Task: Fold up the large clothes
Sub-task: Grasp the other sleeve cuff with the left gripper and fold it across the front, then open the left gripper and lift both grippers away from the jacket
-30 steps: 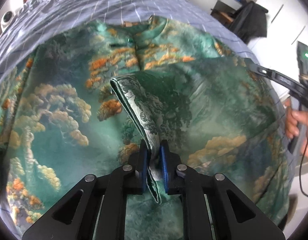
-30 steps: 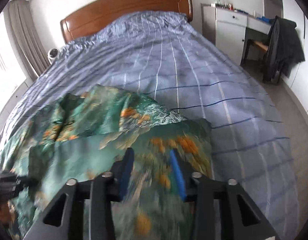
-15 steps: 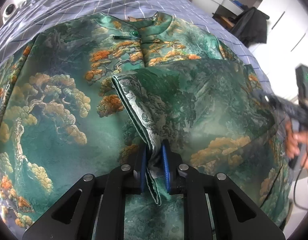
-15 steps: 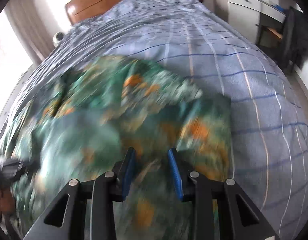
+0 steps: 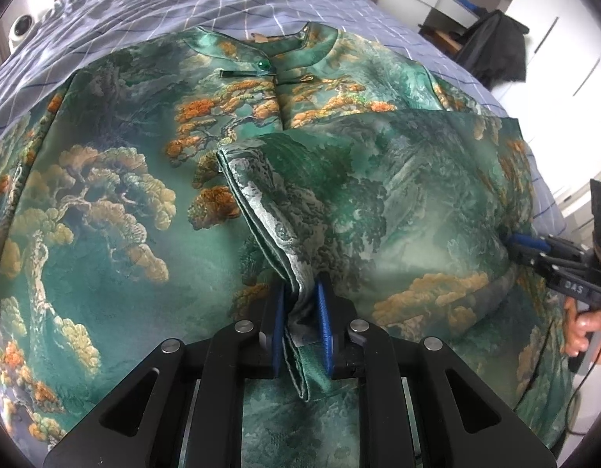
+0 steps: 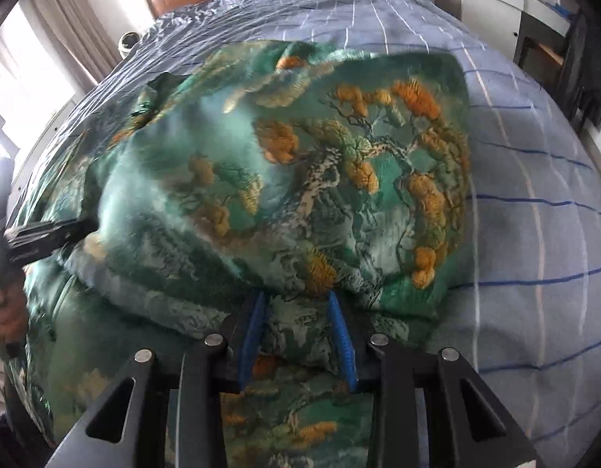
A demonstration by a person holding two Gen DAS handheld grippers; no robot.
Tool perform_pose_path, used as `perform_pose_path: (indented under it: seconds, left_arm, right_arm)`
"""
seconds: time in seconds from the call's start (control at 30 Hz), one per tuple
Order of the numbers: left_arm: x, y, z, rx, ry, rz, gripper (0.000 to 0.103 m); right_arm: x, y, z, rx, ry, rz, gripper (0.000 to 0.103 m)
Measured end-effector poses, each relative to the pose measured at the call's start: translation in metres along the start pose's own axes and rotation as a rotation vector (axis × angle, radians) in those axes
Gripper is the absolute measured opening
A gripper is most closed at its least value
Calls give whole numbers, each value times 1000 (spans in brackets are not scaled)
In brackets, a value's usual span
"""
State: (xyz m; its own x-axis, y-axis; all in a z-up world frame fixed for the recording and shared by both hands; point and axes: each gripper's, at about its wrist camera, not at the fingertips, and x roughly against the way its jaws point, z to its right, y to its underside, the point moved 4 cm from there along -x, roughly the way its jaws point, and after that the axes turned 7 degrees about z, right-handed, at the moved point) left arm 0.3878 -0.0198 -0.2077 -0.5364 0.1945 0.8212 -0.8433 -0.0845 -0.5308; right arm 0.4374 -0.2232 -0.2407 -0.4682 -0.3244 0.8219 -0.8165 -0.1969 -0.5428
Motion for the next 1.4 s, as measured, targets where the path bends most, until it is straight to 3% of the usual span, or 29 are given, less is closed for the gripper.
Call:
perform_pose_path:
  seconds: [0.1,0.2,0.33,0.4,0.47,0.63,0.77,0.97,1.23,1.4]
  left_arm:
    - [0,-1,0,1,-3,0,18]
    - [16,0,1,7,-39,36,27]
    - [56,13,8,-32,-83,105,70]
    - [81,25,10,-67,-104,149,82]
    - [103,40,10,-96,-128,180,90]
    - [145,83,-2,-75,-183,237,93]
    - [163,112,-13,-21,-201,248,93]
    - [184,142,-28,-9,-250,291,93]
    - [203,171,-63,50,-323,307,94]
    - [209,180,-89,111,-356,300,95]
  right_arm:
    - [-2,-1,-1,1,7,12,34]
    - [1,2,-2,-1,11,31,34]
    - [18,1,-7,-10,61,88,36]
    - [36,1,-11,-31,77,128,48]
    - [55,5,-17,-66,74,159,71]
    - [94,29,-45,-46,118,188,78]
    - [126,62,-81,-1,184,282,84]
    - [154,109,-139,-33,154,349,85]
    - [164,139,-221,173,129,353,85]
    - [171,142,-247,239,117,393,85]
